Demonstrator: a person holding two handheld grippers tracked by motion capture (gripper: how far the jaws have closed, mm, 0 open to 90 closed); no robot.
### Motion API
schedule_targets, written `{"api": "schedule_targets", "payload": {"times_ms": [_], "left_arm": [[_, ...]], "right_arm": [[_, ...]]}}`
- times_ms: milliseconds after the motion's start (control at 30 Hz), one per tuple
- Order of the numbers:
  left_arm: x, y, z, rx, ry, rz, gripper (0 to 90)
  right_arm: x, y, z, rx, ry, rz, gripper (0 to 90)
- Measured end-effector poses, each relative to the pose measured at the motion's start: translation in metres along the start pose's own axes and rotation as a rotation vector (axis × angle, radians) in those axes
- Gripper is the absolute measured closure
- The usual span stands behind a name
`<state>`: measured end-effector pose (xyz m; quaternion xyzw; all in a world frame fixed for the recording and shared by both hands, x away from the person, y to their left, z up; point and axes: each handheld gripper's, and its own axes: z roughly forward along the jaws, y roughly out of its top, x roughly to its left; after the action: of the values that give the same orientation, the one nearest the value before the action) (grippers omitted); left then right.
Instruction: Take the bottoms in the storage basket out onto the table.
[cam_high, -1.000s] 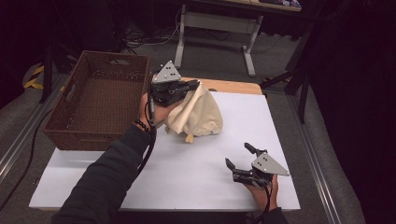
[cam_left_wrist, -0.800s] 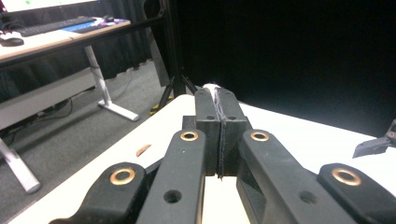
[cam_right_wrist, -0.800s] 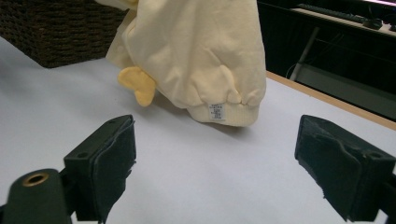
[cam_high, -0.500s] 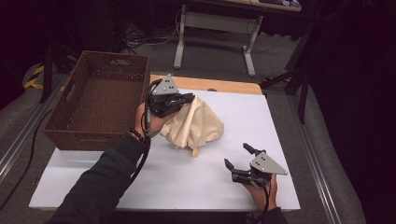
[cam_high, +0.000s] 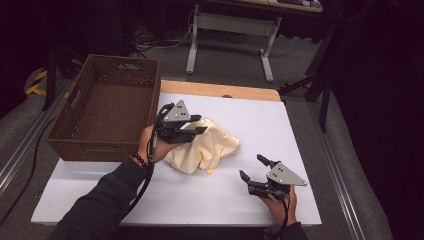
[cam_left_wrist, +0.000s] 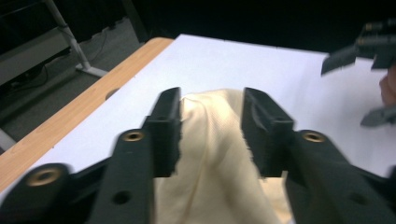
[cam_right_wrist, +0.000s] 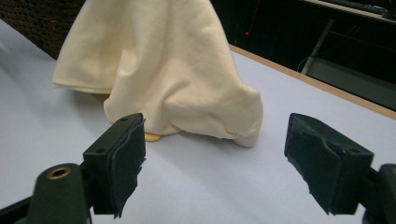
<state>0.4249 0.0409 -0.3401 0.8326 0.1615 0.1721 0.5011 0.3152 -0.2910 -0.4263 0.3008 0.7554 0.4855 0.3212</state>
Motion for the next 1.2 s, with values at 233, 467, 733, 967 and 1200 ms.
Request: {"api": "schedule_targets", "payload": {"times_ms": [233, 467, 733, 967, 1200], "left_arm": [[-0.010, -0.010, -0.024, -0.067, -0.076, 0.067, 32.5], [-0.024, -0.034, -0.050, -0.087, -0.037, 0.100, 19.5], [-0.035, -0.065, -0.068, -0.077, 0.005, 0.082, 12.8], [-0.044, -0.096, -0.077, -0.074, 0.051, 0.067, 13.1], [-0.058, -0.128, -0.081, -0.062, 0.058, 0.057, 11.6]], "right_arm": [[0.000, 0.002, 0.001, 0.006, 0.007, 0.010, 20.5], [0.003, 0.013, 0.001, -0.002, 0.013, 0.015, 18.7], [0.017, 0.031, 0.010, -0.005, 0.063, 0.033, 18.1], [0.028, 0.043, 0.029, -0.017, 0.107, 0.064, 17.5], [0.050, 0.055, 0.056, 0.004, 0.168, 0.063, 18.0]]}}
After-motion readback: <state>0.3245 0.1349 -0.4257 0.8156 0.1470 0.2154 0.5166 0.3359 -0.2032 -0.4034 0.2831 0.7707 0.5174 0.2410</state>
